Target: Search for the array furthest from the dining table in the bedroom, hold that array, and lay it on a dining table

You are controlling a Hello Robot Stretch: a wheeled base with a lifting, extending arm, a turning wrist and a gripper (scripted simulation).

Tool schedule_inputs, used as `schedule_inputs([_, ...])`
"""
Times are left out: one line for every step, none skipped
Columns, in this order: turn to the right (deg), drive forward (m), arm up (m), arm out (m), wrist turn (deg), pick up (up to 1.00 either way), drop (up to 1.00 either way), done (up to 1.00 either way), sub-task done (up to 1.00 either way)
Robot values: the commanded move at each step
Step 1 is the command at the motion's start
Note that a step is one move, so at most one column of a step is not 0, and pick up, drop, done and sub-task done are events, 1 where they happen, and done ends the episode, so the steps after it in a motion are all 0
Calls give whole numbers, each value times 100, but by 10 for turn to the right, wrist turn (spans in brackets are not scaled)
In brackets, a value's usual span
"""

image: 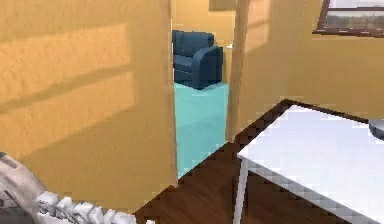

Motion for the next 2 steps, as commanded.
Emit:
schedule_inputs([0,35,0,0,0,0,0,0,0])
schedule_inputs([240,0,0,0,0,0,0,0,0])
